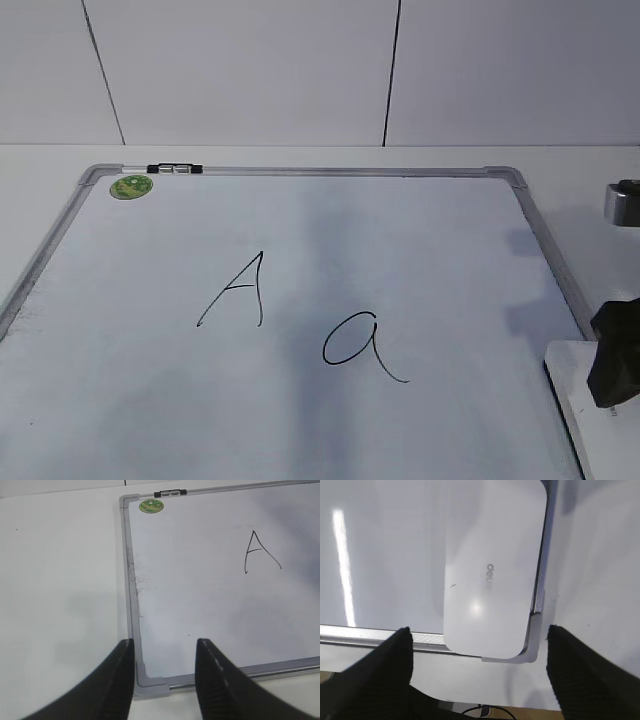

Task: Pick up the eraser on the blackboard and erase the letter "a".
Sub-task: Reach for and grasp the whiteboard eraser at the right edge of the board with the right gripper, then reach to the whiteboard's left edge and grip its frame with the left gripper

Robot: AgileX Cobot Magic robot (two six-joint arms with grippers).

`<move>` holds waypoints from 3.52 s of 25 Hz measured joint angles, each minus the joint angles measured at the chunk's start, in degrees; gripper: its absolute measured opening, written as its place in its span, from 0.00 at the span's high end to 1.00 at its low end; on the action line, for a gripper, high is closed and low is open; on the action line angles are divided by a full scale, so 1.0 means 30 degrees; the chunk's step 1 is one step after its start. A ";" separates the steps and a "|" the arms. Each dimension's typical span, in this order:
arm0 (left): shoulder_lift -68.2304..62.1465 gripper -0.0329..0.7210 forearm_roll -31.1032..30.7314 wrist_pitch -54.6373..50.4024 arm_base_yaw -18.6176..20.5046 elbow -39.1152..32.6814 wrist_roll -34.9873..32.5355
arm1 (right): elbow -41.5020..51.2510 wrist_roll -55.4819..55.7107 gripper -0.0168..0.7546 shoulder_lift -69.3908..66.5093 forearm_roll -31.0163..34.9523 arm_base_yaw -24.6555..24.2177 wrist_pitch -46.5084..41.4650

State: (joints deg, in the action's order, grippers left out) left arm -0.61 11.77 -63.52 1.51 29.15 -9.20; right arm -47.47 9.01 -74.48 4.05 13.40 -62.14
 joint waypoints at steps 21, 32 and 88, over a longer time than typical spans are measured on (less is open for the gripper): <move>0.0000 0.55 0.0000 0.0000 0.0000 0.0000 0.0000 | 0.0000 0.0431 0.13 -0.2862 -0.0309 0.0000 0.1568; 0.0000 0.55 0.0000 0.0000 0.0000 0.0000 0.0000 | 0.0000 0.0934 0.13 -0.3464 -0.0670 0.0000 0.2120; 0.0000 0.55 0.0000 0.0000 0.0000 0.0000 0.0000 | 0.0000 0.1096 0.16 -0.5101 -0.0670 0.0000 0.2965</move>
State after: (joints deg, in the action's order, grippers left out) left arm -0.61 11.77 -63.52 1.51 29.15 -9.20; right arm -47.47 12.30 -89.78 2.04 13.40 -53.24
